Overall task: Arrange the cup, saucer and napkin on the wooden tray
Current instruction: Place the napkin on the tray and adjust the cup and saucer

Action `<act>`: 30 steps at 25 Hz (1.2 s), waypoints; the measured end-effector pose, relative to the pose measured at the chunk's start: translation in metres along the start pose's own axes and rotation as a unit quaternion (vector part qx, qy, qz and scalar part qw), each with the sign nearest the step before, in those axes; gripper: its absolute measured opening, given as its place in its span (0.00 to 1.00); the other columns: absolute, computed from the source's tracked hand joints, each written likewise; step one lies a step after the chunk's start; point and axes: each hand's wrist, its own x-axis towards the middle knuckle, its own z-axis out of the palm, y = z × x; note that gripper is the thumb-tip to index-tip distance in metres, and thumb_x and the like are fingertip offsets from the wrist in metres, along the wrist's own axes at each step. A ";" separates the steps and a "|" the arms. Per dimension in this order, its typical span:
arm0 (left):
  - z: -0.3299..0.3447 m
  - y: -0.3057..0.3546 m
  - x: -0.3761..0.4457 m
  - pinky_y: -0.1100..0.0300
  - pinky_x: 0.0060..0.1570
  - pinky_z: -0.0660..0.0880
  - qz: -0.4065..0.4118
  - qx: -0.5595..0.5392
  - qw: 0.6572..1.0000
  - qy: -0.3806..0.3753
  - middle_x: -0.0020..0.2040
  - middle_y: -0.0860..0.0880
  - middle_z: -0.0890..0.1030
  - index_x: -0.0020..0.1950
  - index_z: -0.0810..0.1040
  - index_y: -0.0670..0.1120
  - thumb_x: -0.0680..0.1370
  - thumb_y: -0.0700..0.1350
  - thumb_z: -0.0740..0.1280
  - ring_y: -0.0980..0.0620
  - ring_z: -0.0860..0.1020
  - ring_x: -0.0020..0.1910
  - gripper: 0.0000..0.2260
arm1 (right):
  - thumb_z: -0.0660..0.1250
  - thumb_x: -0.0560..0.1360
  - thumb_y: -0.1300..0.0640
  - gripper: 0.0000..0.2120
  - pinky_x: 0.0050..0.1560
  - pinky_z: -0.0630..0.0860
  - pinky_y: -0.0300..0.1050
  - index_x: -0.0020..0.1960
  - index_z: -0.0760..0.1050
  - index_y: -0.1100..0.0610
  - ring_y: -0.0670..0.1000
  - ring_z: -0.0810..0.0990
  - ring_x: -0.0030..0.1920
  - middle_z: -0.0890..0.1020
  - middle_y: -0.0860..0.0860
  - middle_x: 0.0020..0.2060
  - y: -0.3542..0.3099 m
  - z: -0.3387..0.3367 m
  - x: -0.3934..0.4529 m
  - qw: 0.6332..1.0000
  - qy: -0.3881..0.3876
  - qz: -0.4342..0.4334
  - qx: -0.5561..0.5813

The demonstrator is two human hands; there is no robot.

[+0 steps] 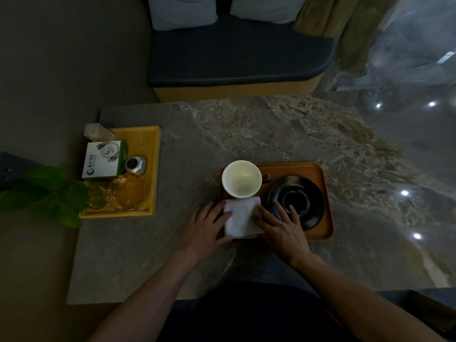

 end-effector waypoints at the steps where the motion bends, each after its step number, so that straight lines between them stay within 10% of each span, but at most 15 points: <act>1: 0.000 0.000 -0.001 0.41 0.70 0.60 -0.002 0.002 1.000 0.002 0.77 0.51 0.60 0.74 0.61 0.58 0.74 0.66 0.62 0.44 0.59 0.75 0.31 | 0.66 0.74 0.42 0.29 0.71 0.46 0.71 0.72 0.62 0.41 0.62 0.43 0.74 0.56 0.49 0.77 0.000 0.000 0.000 1.000 0.000 -0.001 -0.002; 15: -0.013 -0.007 0.008 0.42 0.72 0.53 0.002 -0.009 1.000 0.005 0.78 0.53 0.60 0.76 0.60 0.56 0.71 0.71 0.60 0.46 0.55 0.76 0.37 | 0.59 0.72 0.30 0.45 0.69 0.39 0.70 0.77 0.38 0.47 0.57 0.32 0.74 0.40 0.46 0.77 0.006 -0.008 0.027 0.999 -0.035 0.021 0.017; 30: -0.013 -0.009 0.006 0.42 0.72 0.54 0.027 -0.008 1.000 -0.002 0.76 0.52 0.64 0.75 0.61 0.56 0.70 0.73 0.59 0.45 0.58 0.75 0.38 | 0.56 0.73 0.30 0.43 0.71 0.41 0.72 0.77 0.37 0.45 0.58 0.34 0.75 0.43 0.46 0.78 0.006 -0.007 0.019 0.998 -0.054 0.023 0.027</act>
